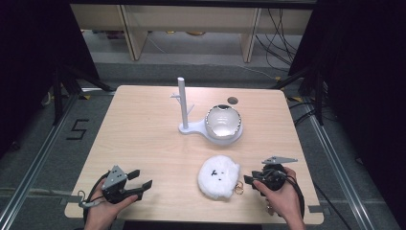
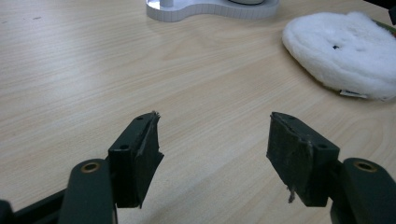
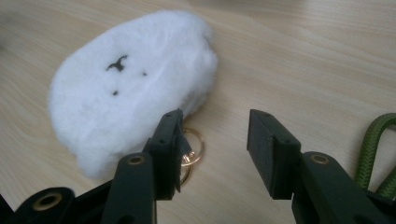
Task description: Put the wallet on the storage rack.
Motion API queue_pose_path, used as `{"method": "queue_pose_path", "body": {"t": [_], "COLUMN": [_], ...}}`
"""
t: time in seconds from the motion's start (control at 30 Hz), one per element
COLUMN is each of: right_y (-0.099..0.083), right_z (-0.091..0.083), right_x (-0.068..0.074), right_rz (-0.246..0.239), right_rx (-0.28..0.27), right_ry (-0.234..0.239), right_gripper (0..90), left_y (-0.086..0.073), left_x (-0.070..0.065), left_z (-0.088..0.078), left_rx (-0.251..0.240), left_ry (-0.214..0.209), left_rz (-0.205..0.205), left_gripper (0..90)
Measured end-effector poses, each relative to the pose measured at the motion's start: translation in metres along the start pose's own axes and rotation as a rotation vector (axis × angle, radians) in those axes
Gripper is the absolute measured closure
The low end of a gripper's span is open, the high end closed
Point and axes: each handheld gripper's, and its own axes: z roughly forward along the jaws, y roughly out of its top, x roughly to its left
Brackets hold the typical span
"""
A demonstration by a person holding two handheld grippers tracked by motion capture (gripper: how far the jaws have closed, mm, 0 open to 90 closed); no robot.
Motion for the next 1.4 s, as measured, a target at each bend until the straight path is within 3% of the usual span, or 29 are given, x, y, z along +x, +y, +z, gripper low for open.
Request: {"method": "queue_pose_path", "body": {"t": [0.13, 0.2, 0.23, 0.27, 0.3, 0.33, 0.47, 0.53, 0.6, 0.63, 0.8, 0.9, 0.93, 1.03, 1.1, 1.13, 1.2, 1.23, 1.27, 1.4], "right_y": [0.011, 0.016, 0.020, 0.023, 0.026, 0.029, 0.042, 0.048, 0.054, 0.058, 0.073, 0.081, 0.083, 0.090, 0.094, 0.096, 0.097, 0.099, 0.100, 0.103], "right_z": [0.001, 0.002, 0.003, 0.002, 0.003, 0.005, 0.010, 0.013, 0.014, 0.016, 0.022, 0.029, 0.031, 0.040, 0.045, 0.048, 0.052, 0.056, 0.059, 0.071], "right_x": [0.001, 0.003, 0.002, 0.002, 0.003, 0.003, 0.002, 0.001, 0.003, 0.001, 0.002, 0.003, 0.005, 0.004, 0.004, 0.002, 0.005, 0.002, 0.005, 0.003], "right_rz": [-0.013, -0.006, -0.025, -0.041, -0.040, -0.063, -0.102, -0.116, -0.100, -0.132, -0.156, -0.168, -0.148, -0.188, -0.184, -0.211, -0.169, -0.205, -0.170, -0.201], "right_rx": [0.020, 0.045, 0.064, 0.075, 0.076, 0.062, 0.094, 0.117, 0.155, 0.159, 0.190, 0.209, 0.227, 0.245, 0.257, 0.252, 0.277, 0.268, 0.294, 0.298], "right_ry": [0.037, 0.010, -0.006, 0.018, 0.002, 0.012, 0.025, 0.030, 0.041, 0.040, 0.056, 0.065, 0.073, 0.085, 0.093, 0.087, 0.099, 0.094, 0.103, 0.097], "right_gripper": [53.7, 51.1, 50.8, 49.9, 49.1, 48.2, 45.8, 44.9, 43.8, 43.3, 42.2, 40.0, 38.9, 38.3, 37.9, 37.7, 37.7, 37.7, 37.7, 38.2], "left_y": [0.004, 0.005, 0.006, 0.007, 0.008, 0.008, 0.011, 0.012, 0.013, 0.014, 0.018, 0.019, 0.019, 0.019, 0.018, 0.018, 0.017, 0.018, 0.017, 0.017], "left_x": [-0.002, -0.001, -0.002, 0.000, 0.000, 0.001, 0.001, 0.000, 0.000, 0.000, -0.002, -0.003, -0.003, -0.005, -0.005, -0.005, -0.005, -0.005, -0.005, -0.006], "left_z": [0.000, 0.001, 0.003, 0.004, 0.004, 0.005, 0.006, 0.006, 0.006, 0.007, 0.008, 0.009, 0.009, 0.009, 0.009, 0.009, 0.009, 0.009, 0.009, 0.009], "left_rx": [0.012, 0.021, 0.024, 0.033, 0.037, 0.034, 0.040, 0.048, 0.051, 0.051, 0.044, 0.043, 0.044, 0.035, 0.036, 0.036, 0.041, 0.051, 0.051, 0.039], "left_ry": [-0.004, -0.017, -0.019, -0.028, -0.018, -0.027, -0.032, -0.040, -0.042, -0.042, -0.051, -0.055, -0.057, -0.059, -0.059, -0.063, -0.060, -0.050, -0.050, -0.049], "left_rz": [0.018, 0.017, 0.013, 0.017, 0.023, 0.025, 0.035, 0.040, 0.050, 0.048, 0.055, 0.059, 0.058, 0.047, 0.051, 0.053, 0.044, 0.053, 0.047, 0.042], "left_gripper": [33.4, 33.4, 33.4, 33.4, 33.4, 33.4, 33.4, 33.3, 33.3, 33.3, 33.3, 33.3, 33.4, 33.7, 33.8, 33.8, 33.8, 33.8, 33.8, 34.0]}}
